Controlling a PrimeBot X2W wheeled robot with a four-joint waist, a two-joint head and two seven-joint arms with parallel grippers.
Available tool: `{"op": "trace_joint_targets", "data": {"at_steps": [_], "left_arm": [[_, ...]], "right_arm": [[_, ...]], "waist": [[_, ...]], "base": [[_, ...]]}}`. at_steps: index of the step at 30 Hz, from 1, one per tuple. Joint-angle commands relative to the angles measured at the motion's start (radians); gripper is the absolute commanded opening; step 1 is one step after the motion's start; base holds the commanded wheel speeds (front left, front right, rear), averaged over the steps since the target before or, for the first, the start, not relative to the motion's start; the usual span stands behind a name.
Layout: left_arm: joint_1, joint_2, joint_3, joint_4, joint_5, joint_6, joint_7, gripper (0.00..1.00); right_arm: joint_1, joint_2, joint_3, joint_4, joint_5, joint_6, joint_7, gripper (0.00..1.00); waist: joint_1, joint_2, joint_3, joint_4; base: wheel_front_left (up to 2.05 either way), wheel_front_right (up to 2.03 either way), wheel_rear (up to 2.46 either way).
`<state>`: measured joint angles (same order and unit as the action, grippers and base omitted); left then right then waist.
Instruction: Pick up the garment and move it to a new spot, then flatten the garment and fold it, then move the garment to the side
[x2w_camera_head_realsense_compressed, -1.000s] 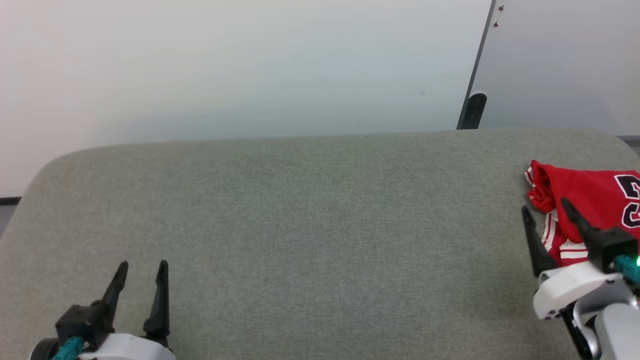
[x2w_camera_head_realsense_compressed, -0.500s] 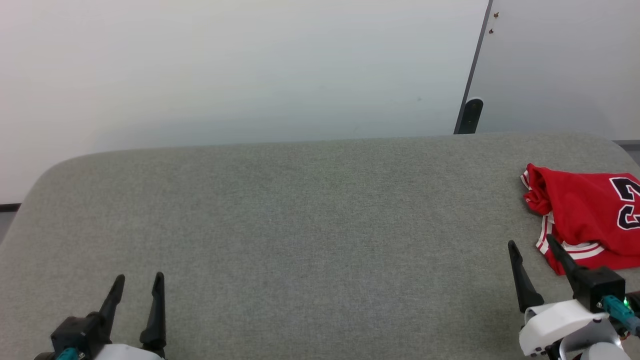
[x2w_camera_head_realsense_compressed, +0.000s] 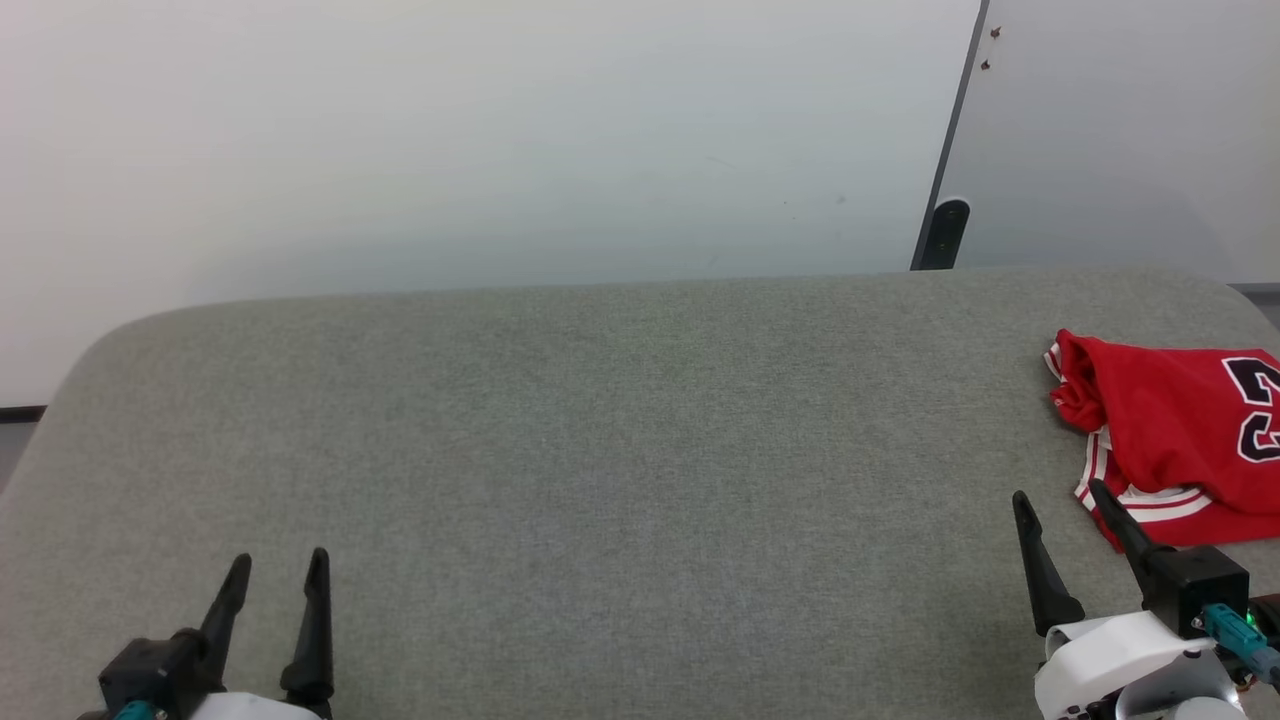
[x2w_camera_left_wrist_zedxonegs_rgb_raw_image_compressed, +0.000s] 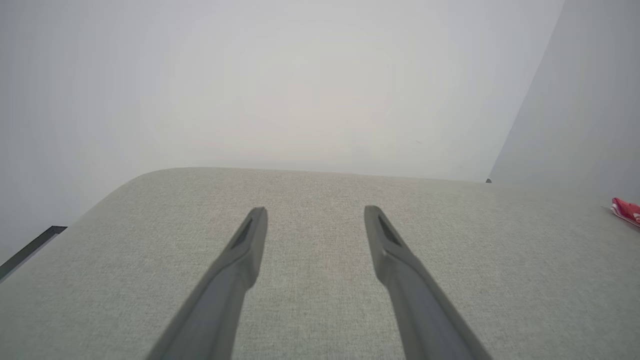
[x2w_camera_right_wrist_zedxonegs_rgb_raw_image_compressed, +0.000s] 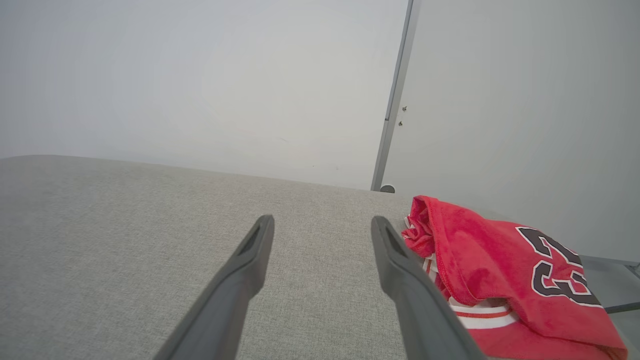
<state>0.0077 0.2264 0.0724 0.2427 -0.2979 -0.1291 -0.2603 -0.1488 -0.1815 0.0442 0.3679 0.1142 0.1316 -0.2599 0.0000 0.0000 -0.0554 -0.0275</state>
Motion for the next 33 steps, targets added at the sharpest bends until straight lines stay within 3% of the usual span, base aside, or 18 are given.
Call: {"op": "trace_joint_targets", "data": {"at_steps": [1,6,7,14,33], "left_arm": [[0.01,-0.001,-0.001,-0.001,-0.005,-0.003,-0.004,1.0],[0.009,-0.003,0.003,-0.003,-0.005,-0.003,-0.004,1.0],[0.008,-0.005,0.003,-0.006,-0.006,-0.003,-0.004,0.0],[0.038,-0.044,-0.009,0.057,-0.008,0.0,0.008,0.0],[-0.003,-0.075,0.004,0.042,-0.328,0.0,0.099,0.0]], "right_arm": [[0.013,0.002,-0.002,-0.006,0.001,-0.001,-0.005,1.0],[0.012,0.0,-0.004,-0.007,0.001,-0.001,-0.005,1.0],[0.011,-0.001,-0.004,-0.006,0.002,-0.001,-0.005,0.0],[0.058,0.018,-0.001,0.054,0.007,0.0,0.009,0.0],[0.051,0.046,-0.041,0.008,0.373,0.0,0.099,0.0]], "waist": [[0.0,0.0,0.0,0.001],[0.0,0.0,0.0,0.004],[0.0,0.0,0.001,0.005],[0.0,0.0,0.001,0.005],[0.0,0.0,0.01,0.008]], "base": [[0.0,0.0,0.0],[0.0,0.0,0.0],[0.0,0.0,0.0],[0.0,0.0,0.0],[0.0,0.0,0.0]]}}
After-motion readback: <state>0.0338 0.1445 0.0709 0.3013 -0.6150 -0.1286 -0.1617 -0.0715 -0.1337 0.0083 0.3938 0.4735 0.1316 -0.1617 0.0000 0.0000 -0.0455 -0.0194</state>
